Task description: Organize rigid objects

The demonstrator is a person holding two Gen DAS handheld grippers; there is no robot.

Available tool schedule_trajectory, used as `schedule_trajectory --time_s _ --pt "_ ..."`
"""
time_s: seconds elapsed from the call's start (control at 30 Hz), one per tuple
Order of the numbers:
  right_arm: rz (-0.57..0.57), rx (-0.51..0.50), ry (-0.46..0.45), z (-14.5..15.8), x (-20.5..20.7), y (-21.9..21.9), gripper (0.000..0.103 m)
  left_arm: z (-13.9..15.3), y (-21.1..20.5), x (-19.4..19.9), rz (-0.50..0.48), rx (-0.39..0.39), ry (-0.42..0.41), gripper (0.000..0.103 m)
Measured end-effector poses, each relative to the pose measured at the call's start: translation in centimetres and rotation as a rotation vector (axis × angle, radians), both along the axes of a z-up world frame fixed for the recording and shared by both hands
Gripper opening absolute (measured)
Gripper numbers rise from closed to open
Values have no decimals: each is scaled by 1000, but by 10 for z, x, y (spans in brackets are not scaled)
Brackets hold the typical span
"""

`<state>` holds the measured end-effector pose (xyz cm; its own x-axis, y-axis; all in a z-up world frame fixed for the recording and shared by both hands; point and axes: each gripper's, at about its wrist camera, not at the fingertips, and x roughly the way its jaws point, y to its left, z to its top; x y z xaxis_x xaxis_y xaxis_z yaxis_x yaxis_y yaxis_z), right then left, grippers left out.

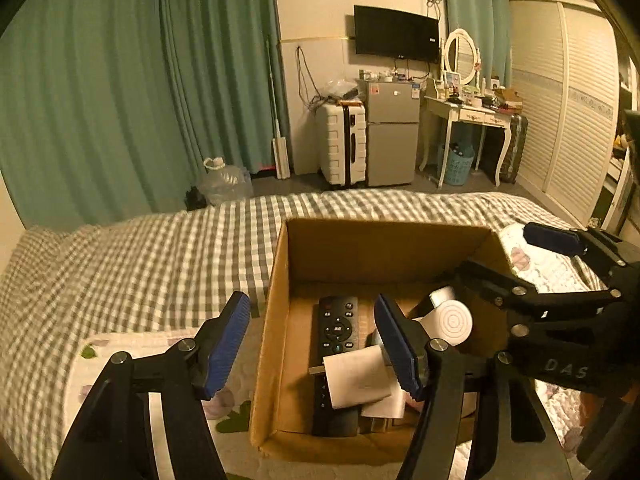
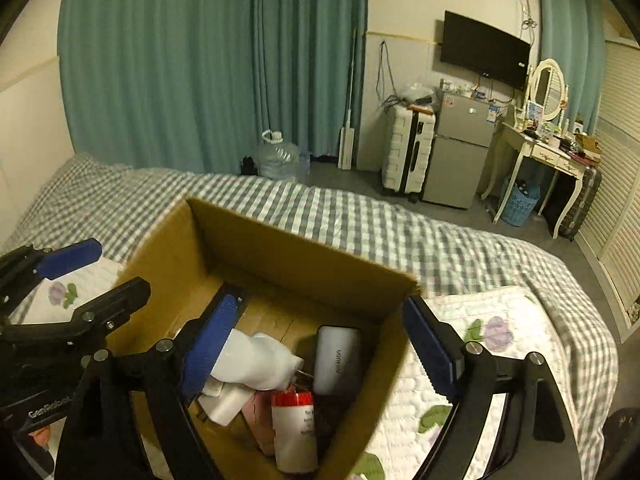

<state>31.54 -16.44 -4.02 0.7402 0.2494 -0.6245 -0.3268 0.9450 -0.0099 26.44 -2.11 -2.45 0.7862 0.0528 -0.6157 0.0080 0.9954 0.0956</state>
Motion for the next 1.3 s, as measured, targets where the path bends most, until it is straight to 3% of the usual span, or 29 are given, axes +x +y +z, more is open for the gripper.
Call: schedule_trajectory --time_s 0.17,0.43,0.5,0.67,0.93,1.3 --pt "-20 11 -42 36 -22 -14 87 38 -8 -21 -4 5 -51 70" --pt "-53 7 -156 113 -74 -40 98 107 -21 -66 2 10 -166 74" --pt "-61 11 -183 129 -87 -47 103 121 -26 -78 2 16 -187 75" --pt "-59 37 -224 157 -128 -64 103 140 -35 -112 4 7 -224 77" --pt "-84 77 -287 162 -198 -85 103 133 -42 -168 32 -22 -288 78" --pt "-136 138 -326 97 -231 -103 103 69 -51 -196 70 30 -325 78"
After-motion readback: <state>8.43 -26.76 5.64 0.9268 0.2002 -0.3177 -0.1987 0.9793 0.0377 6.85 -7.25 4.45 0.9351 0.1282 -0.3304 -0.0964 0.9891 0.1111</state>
